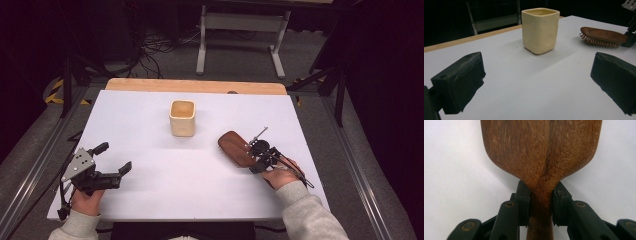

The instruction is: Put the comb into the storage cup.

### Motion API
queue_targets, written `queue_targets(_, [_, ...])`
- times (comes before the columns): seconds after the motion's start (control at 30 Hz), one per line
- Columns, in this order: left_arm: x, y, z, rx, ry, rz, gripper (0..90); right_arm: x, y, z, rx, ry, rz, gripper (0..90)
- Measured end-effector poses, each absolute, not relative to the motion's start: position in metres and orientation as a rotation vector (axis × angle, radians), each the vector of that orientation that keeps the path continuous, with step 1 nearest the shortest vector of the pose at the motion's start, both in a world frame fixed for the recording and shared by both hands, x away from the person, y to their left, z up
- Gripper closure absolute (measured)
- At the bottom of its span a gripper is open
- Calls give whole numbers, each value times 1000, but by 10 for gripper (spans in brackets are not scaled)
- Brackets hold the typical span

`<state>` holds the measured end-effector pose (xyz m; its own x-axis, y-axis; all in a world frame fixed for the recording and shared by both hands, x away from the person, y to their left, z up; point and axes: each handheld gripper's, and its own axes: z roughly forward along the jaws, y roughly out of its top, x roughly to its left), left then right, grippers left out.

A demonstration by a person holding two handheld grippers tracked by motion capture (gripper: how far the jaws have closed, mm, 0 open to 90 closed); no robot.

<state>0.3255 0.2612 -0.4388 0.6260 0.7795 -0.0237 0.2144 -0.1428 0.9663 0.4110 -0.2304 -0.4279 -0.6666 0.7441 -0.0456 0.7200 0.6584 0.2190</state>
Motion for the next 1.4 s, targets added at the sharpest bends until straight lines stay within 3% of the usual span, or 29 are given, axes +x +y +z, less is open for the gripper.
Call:
queue_targets(0.83, [322, 263, -437, 1674, 826, 579, 0, 402, -230, -421, 1105, 2700, 344, 726])
queue_targets(1.4, [320, 262, -440, 1687, 755, 574, 6, 389, -224, -376, 909, 2585, 570, 724])
